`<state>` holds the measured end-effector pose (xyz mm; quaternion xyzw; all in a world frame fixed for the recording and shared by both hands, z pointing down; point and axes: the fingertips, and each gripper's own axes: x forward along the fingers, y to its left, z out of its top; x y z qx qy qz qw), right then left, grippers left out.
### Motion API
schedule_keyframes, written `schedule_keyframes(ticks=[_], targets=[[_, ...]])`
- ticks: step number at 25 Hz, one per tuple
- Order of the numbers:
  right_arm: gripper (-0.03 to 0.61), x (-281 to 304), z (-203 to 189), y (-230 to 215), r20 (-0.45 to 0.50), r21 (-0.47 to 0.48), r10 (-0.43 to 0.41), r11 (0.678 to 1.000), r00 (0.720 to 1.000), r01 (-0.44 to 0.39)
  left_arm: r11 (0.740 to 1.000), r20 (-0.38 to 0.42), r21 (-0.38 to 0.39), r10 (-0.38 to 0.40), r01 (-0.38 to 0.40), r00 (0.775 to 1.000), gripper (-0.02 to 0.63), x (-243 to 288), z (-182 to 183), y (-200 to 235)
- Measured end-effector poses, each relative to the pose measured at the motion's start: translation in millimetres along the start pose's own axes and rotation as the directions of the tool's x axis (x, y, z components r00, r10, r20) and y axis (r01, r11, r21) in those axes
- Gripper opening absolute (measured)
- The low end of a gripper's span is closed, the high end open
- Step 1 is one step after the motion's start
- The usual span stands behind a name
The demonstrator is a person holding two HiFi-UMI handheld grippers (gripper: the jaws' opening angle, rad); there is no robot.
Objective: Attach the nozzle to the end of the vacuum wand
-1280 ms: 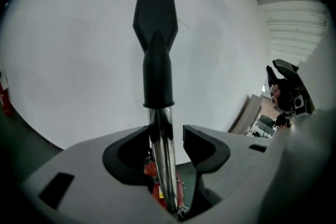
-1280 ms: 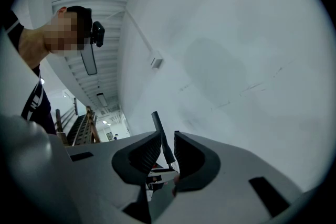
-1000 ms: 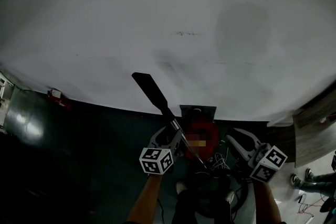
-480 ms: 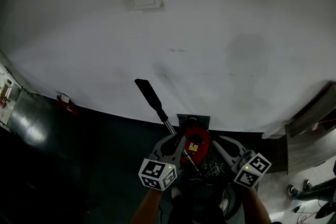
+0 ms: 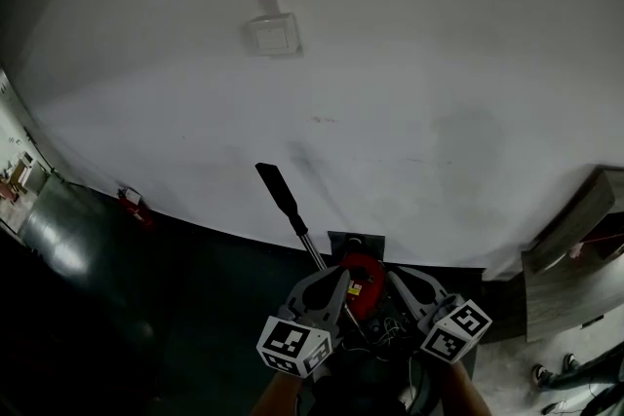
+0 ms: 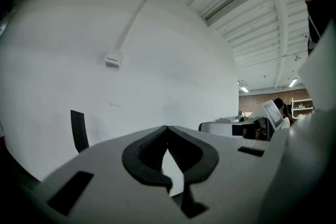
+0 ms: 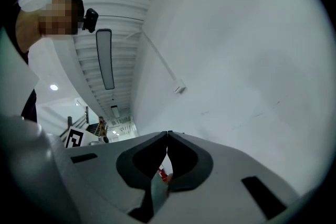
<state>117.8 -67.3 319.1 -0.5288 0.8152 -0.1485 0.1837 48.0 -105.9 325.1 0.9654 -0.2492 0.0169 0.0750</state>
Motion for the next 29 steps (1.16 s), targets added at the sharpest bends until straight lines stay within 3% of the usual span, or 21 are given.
schedule_keyframes(ticks=[7,29], targets=[[0.017,-5,14,17,0.017,-0.029,0.026,0.999,1.000,-0.025,1.000,0.025,0.017,0.000,-0.001,1.000,0.005,-9,19,-24],[0.017,-6,14,20,0.014,-0.016,0.048,0.999,0.999,-0.048,0.999,0.028,0.019,0.038,-0.038,0.999,0.005,-17,22,-21]])
